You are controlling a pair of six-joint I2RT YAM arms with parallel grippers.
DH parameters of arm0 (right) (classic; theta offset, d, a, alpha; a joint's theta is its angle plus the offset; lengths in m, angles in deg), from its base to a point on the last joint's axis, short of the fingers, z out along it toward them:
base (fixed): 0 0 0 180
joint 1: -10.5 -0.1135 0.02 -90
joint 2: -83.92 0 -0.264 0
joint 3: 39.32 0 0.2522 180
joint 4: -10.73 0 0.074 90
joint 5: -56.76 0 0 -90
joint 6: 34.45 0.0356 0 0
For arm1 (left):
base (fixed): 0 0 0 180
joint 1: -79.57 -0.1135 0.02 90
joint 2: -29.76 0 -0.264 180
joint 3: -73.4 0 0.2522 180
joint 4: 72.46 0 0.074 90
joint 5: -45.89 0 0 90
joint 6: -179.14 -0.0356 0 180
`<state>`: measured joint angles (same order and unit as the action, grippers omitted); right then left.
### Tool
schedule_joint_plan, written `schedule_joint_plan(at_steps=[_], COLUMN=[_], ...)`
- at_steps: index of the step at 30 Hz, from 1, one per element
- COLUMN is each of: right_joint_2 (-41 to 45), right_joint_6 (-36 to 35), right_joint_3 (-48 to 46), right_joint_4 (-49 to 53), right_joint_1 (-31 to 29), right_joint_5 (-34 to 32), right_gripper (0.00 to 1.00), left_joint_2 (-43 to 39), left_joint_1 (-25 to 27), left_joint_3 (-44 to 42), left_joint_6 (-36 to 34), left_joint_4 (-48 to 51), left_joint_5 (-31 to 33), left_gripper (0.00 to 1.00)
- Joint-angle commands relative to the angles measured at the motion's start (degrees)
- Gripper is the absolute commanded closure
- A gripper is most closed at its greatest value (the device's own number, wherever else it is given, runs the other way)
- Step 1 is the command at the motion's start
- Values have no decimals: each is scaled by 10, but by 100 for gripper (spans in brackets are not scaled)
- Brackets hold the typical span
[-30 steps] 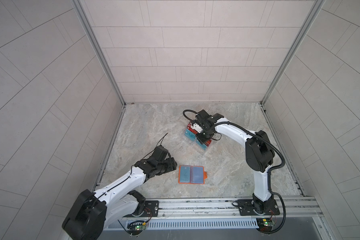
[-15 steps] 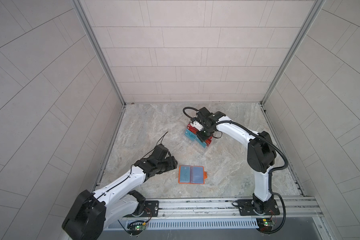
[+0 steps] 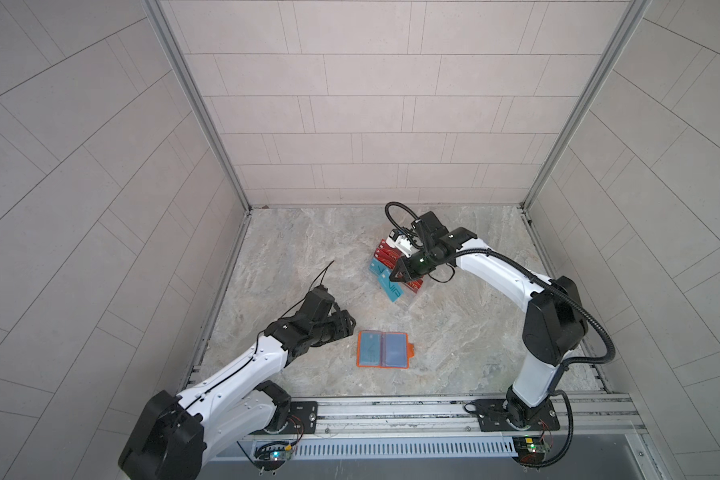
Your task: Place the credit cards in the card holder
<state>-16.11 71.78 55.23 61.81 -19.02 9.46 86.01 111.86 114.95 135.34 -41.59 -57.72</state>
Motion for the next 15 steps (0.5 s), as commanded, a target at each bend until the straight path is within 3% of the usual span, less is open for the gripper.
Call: schedule_joint_plan(at_steps=[1,10,15], right_joint_2=[54,116,119], right_joint_6=[122,285,287], right_joint_3=[-94,-318,-369], right_joint_4=[-109,-296,-315], right_joint_1=[-13,-86,-93], right_joint_5=[78,76,69], right_gripper=[100,100,100], left_joint_2=[-9,84,135], left_joint_1=[7,56,75], left_joint_3=[2,20,27], left_joint_6=[-15,-12,-8], left_joint_4=[-26,-98,-126], left_joint_5=[-11,-64,-88], left_gripper=[38,45,51])
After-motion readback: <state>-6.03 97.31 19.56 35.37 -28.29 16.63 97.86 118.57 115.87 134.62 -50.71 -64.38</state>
